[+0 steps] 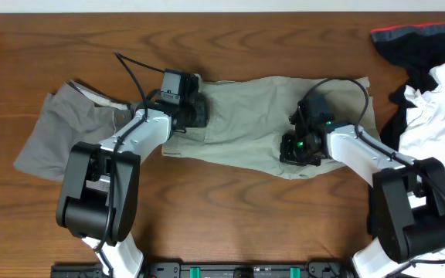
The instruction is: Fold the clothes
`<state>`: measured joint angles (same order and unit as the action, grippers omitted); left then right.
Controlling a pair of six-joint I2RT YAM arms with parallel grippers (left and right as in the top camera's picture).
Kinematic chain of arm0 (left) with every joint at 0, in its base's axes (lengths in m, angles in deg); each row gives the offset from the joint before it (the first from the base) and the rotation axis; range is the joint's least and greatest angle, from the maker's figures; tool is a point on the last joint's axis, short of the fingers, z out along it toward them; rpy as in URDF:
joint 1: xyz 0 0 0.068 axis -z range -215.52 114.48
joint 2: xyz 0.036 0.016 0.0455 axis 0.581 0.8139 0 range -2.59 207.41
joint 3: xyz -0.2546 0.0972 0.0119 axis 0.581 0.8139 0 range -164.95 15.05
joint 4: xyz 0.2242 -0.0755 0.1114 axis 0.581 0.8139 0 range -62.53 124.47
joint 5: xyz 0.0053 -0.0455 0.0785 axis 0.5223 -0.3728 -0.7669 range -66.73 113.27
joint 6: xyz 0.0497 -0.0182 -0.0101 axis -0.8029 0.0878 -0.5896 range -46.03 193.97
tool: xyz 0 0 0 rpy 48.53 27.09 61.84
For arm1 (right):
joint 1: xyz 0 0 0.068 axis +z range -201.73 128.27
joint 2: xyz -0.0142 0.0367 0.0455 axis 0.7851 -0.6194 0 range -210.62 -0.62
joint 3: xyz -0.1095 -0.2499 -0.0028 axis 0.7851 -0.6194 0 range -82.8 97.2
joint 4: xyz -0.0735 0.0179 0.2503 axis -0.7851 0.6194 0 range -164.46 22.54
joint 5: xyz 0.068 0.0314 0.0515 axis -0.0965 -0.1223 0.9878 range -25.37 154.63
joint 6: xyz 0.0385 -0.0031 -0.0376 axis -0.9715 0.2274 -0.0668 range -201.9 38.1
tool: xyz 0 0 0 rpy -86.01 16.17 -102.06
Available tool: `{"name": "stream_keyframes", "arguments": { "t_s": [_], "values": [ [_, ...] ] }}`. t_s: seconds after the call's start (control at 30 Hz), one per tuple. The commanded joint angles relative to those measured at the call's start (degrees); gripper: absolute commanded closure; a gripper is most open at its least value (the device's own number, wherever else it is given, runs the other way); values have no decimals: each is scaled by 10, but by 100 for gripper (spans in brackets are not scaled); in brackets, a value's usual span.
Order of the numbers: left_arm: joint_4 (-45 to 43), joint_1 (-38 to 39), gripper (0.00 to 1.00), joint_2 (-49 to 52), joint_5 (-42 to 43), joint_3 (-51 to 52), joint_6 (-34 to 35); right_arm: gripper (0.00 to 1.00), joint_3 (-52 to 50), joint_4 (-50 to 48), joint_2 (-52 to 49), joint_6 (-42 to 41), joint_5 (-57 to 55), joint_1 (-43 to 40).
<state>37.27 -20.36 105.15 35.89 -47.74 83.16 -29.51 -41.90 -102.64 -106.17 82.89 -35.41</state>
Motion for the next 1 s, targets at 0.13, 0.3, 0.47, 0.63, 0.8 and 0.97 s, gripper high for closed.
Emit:
{"name": "stream_keyframes", "arguments": {
  "t_s": [0.13, 0.3, 0.47, 0.63, 0.8, 0.97],
  "values": [
    [-22, -6, 62, 30, -63, -8, -1, 99, -37, 116, -45, -16, -35, 6],
    [-24, -22, 63, 40, -63, -8, -1, 99, -37, 157, -45, -16, -50, 6],
    [-3, -40, 63, 28, -13, -20, 3, 99, -37, 139, -45, -14, -52, 6],
    [52, -38, 61, -38, 74, -39, 0, 99, -37, 118, -45, 9, -47, 6],
    [76, -19, 52, -106, 89, -39, -2, 99, -35, 117, -38, 58, -31, 5],
    [108, 22, 52, -110, 90, -38, -30, 96, -35, 118, 34, 113, 26, 5]
  ]
}}
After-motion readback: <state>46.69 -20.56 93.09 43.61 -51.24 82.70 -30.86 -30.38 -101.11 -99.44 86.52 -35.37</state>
